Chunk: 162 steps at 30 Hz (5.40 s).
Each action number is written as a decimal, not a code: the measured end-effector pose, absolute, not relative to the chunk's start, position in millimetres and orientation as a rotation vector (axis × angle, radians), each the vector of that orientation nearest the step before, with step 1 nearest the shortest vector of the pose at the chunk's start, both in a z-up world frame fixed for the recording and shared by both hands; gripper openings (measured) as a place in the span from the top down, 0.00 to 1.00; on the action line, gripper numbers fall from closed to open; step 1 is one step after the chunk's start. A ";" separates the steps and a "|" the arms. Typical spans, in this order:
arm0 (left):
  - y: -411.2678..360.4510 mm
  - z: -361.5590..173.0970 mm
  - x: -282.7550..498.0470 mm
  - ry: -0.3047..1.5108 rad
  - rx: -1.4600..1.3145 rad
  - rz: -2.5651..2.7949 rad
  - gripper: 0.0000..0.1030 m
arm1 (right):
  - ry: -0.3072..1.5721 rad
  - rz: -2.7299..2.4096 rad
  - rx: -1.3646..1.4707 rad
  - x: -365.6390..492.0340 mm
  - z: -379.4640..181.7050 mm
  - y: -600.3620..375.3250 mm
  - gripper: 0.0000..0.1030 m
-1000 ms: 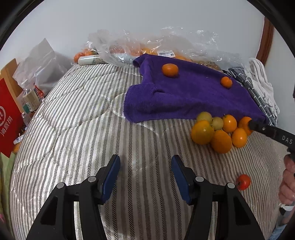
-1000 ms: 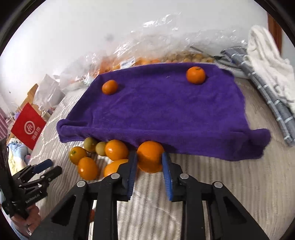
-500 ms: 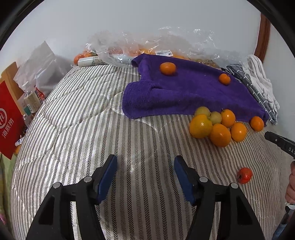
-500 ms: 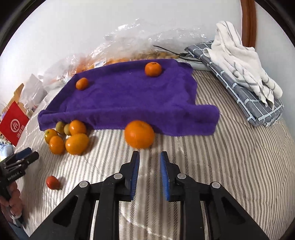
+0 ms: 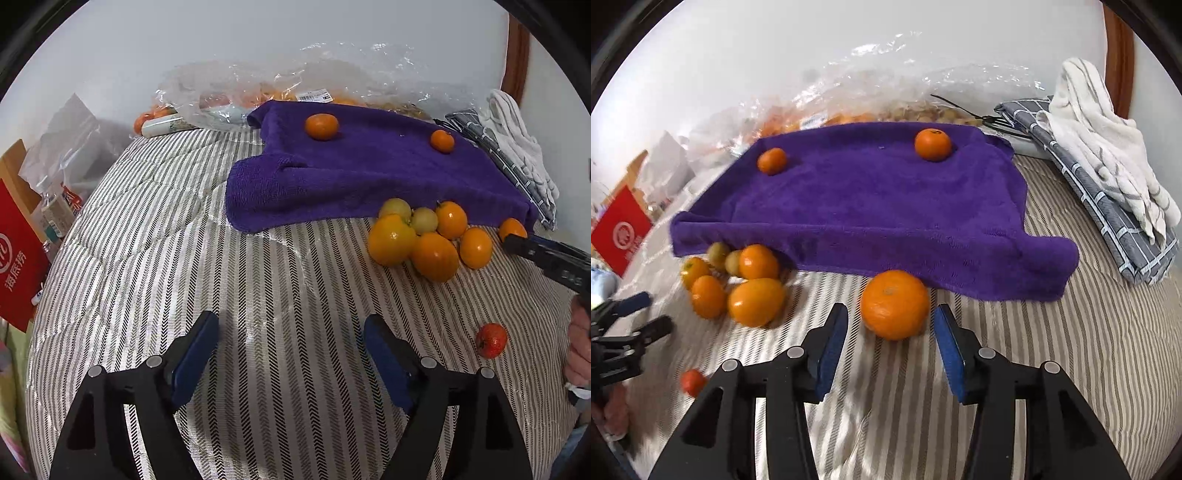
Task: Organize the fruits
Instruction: 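Move the right gripper back to the fruit cluster and grasp an orange, then carry the orange in the right gripper onto the purple towel, then open the right gripper to release the orange on the towel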
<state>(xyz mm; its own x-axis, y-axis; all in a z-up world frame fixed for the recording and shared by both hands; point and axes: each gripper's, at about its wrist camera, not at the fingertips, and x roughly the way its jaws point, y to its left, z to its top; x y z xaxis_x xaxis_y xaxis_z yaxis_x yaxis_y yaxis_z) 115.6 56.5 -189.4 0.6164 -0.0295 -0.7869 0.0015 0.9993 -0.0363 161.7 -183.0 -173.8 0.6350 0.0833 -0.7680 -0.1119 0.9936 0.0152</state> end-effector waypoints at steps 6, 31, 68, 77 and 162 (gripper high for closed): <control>55.4 -188.0 114.7 0.901 -0.039 -0.022 0.24 | 0.877 0.110 0.004 170.6 -179.4 -188.3 0.61; 1.0 -185.0 167.7 0.884 0.001 -0.149 0.61 | 0.874 0.061 -0.028 158.1 -181.6 -191.2 0.61; 69.9 -138.9 115.5 0.683 -0.310 -0.221 0.70 | 0.831 0.094 0.029 138.2 -159.4 -196.3 0.62; 75.2 -74.8 147.1 0.572 -0.284 -0.179 0.70 | 0.731 0.124 -0.021 174.9 -93.7 -178.1 0.62; 44.8 -163.7 266.9 0.660 -0.255 -0.017 0.56 | 0.814 0.064 -0.078 282.6 -153.3 -185.0 0.36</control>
<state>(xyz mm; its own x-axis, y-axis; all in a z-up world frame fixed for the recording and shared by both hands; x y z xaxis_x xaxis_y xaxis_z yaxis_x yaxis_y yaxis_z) 266.9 44.9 -163.7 0.7910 -0.0965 -0.6041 -0.0651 0.9686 -0.2401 282.6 -185.0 -153.3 0.6849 0.0267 -0.7282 -0.0870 0.9952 -0.0453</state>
